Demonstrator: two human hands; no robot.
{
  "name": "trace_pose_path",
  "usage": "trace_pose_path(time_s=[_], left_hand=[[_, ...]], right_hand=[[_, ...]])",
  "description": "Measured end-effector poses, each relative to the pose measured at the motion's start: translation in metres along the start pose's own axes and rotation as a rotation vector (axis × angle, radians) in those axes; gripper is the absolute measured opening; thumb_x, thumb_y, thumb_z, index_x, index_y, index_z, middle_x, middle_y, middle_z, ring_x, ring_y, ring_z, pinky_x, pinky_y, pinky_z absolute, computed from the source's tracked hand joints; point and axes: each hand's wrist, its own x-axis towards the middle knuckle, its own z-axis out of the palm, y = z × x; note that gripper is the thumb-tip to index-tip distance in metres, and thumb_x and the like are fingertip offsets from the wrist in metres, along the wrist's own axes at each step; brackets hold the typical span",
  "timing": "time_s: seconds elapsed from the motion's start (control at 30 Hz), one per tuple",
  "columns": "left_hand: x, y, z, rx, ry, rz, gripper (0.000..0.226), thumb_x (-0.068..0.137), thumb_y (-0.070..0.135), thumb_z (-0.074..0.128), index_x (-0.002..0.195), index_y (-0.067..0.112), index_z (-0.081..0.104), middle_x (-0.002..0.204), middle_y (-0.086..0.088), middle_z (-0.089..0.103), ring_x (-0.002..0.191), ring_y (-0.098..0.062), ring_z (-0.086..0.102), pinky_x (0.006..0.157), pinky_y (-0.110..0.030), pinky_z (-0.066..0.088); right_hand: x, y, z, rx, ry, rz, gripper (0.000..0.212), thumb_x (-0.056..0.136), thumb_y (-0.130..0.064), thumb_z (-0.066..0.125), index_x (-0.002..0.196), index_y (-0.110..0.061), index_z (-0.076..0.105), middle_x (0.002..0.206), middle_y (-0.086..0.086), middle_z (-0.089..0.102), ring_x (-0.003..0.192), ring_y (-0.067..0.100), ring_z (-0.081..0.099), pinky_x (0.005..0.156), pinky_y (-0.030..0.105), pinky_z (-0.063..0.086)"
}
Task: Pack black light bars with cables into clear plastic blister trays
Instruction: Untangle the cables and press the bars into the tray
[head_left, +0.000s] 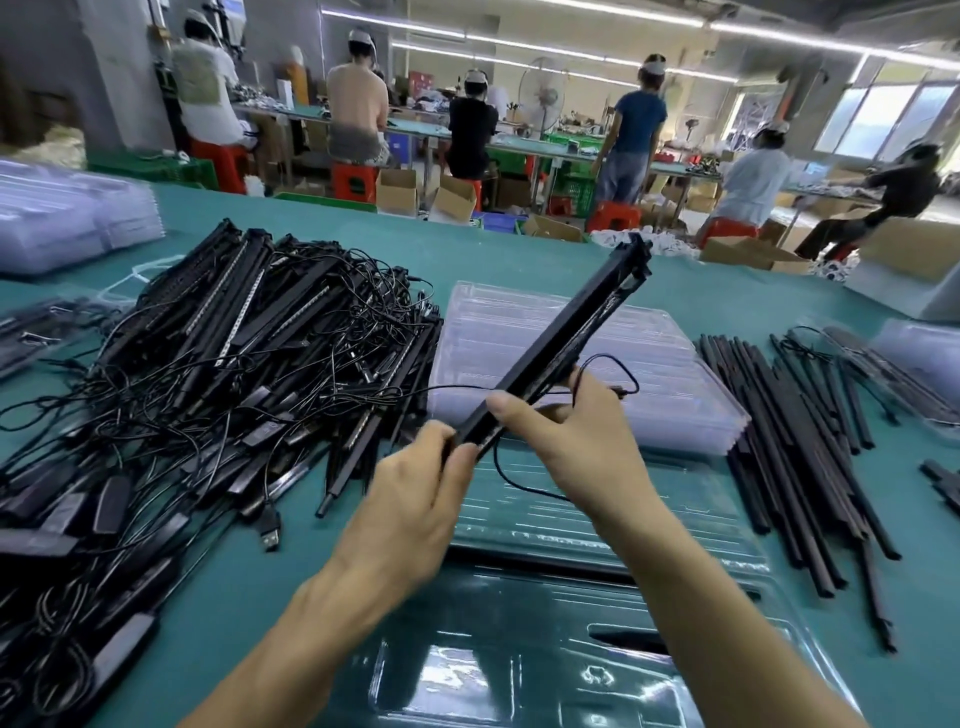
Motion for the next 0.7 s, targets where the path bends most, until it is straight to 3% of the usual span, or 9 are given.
trace_pose_path(time_s=[0.07, 0.17, 0.23, 0.3, 0.4, 0.47, 0.53, 0.63, 0.7], left_hand=[[-0.002, 0.013, 0.006, -0.069, -0.16, 0.069, 0.02, 0.1, 0.042, 0.039, 0.102, 0.028, 0.053, 0.077, 0.011, 0.055, 0.067, -0.004, 0.05, 0.061, -0.021, 0.037], [-0.005, 0.024, 0.008, -0.083, -0.378, 0.141, 0.037, 0.1, 0.046, 0.04, 0.126, 0.027, 0.058, 0.093, 0.016, 0.06, 0.087, 0.001, 0.056, 0.079, -0.019, 0.044], [-0.002, 0.021, 0.001, -0.076, -0.315, 0.105, 0.039, 0.101, 0.048, 0.039, 0.12, 0.025, 0.065, 0.086, 0.013, 0.066, 0.082, 0.0, 0.061, 0.078, -0.024, 0.05], [0.005, 0.01, -0.009, -0.073, -0.152, 0.016, 0.021, 0.102, 0.032, 0.048, 0.103, 0.028, 0.069, 0.075, 0.008, 0.067, 0.069, -0.006, 0.062, 0.07, -0.034, 0.053], [0.016, -0.008, -0.022, -0.082, 0.049, -0.157, 0.021, 0.099, 0.017, 0.054, 0.09, 0.033, 0.064, 0.071, 0.006, 0.069, 0.065, -0.013, 0.066, 0.063, -0.034, 0.052], [0.02, -0.013, -0.027, -0.17, 0.07, -0.236, 0.014, 0.099, 0.022, 0.056, 0.092, 0.032, 0.063, 0.078, 0.007, 0.071, 0.068, -0.012, 0.069, 0.064, -0.032, 0.05], [0.02, -0.017, -0.028, -0.208, -0.006, -0.267, 0.009, 0.095, 0.04, 0.058, 0.094, 0.034, 0.064, 0.086, 0.007, 0.071, 0.071, -0.012, 0.07, 0.066, -0.033, 0.051], [0.012, -0.021, -0.029, -0.152, -0.27, -0.202, 0.039, 0.074, 0.067, 0.058, 0.098, 0.038, 0.068, 0.094, 0.017, 0.069, 0.077, -0.008, 0.067, 0.068, -0.02, 0.049], [0.003, -0.023, -0.028, -0.028, -0.429, -0.098, 0.046, 0.068, 0.073, 0.059, 0.1, 0.042, 0.069, 0.1, 0.026, 0.067, 0.087, -0.002, 0.061, 0.073, -0.01, 0.043]], right_hand=[[0.005, 0.003, 0.001, -0.146, 0.096, 0.005, 0.026, 0.078, -0.044, 0.071, 0.078, -0.021, 0.057, 0.066, -0.009, 0.066, 0.06, 0.01, 0.06, 0.058, 0.032, 0.046], [0.016, 0.002, -0.019, -0.252, 0.082, 0.017, 0.017, 0.08, -0.024, 0.067, 0.077, -0.012, 0.056, 0.065, 0.001, 0.069, 0.065, 0.014, 0.066, 0.061, 0.036, 0.05], [0.023, -0.001, -0.046, -0.398, -0.064, -0.027, 0.01, 0.084, -0.018, 0.066, 0.08, -0.016, 0.057, 0.063, 0.003, 0.069, 0.058, 0.008, 0.064, 0.059, 0.029, 0.045], [0.025, -0.004, -0.076, -0.529, -0.258, -0.059, 0.01, 0.087, -0.02, 0.068, 0.094, -0.023, 0.061, 0.073, 0.001, 0.07, 0.061, 0.008, 0.063, 0.059, 0.029, 0.045], [0.02, -0.001, -0.108, -0.59, -0.501, -0.012, 0.034, 0.087, -0.022, 0.072, 0.116, -0.036, 0.061, 0.1, -0.01, 0.072, 0.09, 0.005, 0.066, 0.079, 0.024, 0.048], [0.013, 0.005, -0.114, -0.746, -0.623, 0.026, 0.035, 0.085, -0.026, 0.075, 0.112, -0.044, 0.06, 0.103, -0.018, 0.069, 0.095, -0.003, 0.062, 0.087, 0.021, 0.048], [0.006, 0.016, -0.11, -0.924, -0.717, 0.051, 0.035, 0.084, -0.031, 0.075, 0.114, -0.045, 0.062, 0.102, -0.021, 0.068, 0.093, -0.005, 0.061, 0.09, 0.024, 0.048], [-0.006, 0.032, -0.098, -1.044, -0.761, 0.055, 0.043, 0.081, -0.042, 0.073, 0.122, -0.048, 0.059, 0.107, -0.02, 0.066, 0.098, 0.001, 0.059, 0.09, 0.028, 0.048], [-0.013, 0.038, -0.092, -1.026, -0.764, 0.048, 0.048, 0.079, -0.048, 0.072, 0.123, -0.054, 0.053, 0.105, -0.024, 0.063, 0.096, -0.001, 0.057, 0.086, 0.026, 0.047]])
